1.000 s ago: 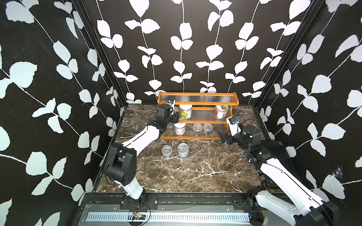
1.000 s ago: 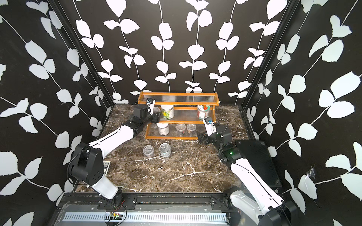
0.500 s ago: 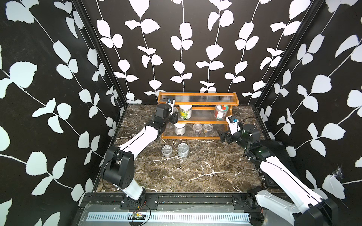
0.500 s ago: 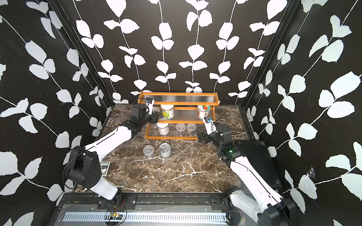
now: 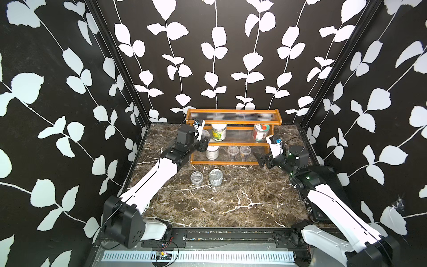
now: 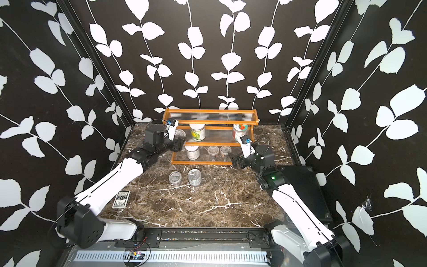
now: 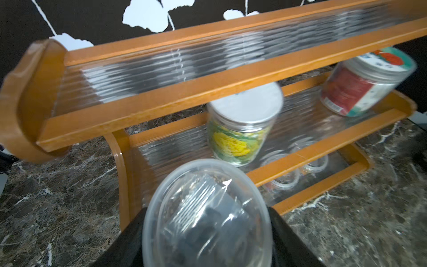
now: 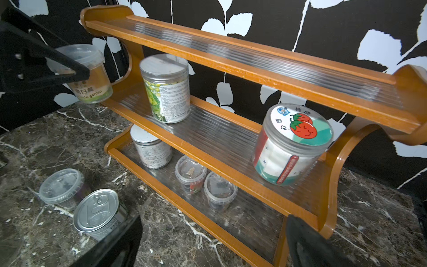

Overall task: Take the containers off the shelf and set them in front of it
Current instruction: 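Pick up a container from the shelf, then place the container at the center of the board.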

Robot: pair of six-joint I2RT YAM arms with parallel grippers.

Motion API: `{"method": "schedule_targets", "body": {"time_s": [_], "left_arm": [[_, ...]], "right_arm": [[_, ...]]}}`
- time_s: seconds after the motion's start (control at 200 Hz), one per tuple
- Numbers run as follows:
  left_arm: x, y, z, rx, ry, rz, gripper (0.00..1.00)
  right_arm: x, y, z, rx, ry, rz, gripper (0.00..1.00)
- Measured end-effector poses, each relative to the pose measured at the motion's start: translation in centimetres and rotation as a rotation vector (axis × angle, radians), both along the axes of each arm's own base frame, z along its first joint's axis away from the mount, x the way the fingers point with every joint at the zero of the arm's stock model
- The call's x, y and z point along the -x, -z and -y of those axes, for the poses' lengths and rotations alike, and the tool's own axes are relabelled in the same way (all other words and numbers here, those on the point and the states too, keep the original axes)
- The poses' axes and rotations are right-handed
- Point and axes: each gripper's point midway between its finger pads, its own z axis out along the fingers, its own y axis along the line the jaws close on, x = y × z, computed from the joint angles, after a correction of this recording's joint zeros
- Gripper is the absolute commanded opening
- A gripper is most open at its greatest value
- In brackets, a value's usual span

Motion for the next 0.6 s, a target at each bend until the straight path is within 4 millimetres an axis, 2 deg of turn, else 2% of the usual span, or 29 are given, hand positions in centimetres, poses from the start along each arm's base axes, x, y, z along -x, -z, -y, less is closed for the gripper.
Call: {"method": "schedule_targets", "body": {"time_s": [0.14,0.265,0.43,0.5,0.6], "left_arm": [[3.5,-1.9,2.0,0.023,0.059,0.037,0.56],[5.8,-1.6,4.1,0.029,0.096,0.030,0.56],[9.2,1.2,8.4,0.001,0.173,-0.023,0.57],[10.8,3.2,10.9,-0.018,0.223,-0.057,0.57],[11.9,6.0,13.7,-0.037,0.249,-0.095,0.57]], "right_arm": [[0.3,-0.7,-0.2,-0.047,-0.008,-0.005,1.00],[0.6,-1.4,0.0,-0.072,0.000,0.001,1.00],[0.8,-2.2,1.2,-0.074,0.046,0.022,1.00],[1.0,-2.7,2.1,-0.074,0.078,0.037,1.00],[1.1,-3.3,3.3,-0.070,0.122,0.056,1.00]]}}
